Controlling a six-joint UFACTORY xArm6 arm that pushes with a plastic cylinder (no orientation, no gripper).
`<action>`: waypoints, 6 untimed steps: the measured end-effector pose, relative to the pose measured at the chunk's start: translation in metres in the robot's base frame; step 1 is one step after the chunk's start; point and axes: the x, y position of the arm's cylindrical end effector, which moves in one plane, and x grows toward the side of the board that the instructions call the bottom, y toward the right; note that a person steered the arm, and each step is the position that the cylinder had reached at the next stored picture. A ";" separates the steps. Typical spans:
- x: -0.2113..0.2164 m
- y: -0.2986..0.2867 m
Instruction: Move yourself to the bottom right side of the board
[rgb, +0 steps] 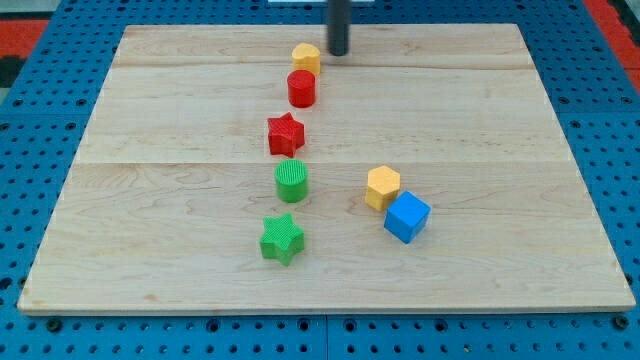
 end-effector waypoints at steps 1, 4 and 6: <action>0.061 0.091; 0.322 0.154; 0.328 0.076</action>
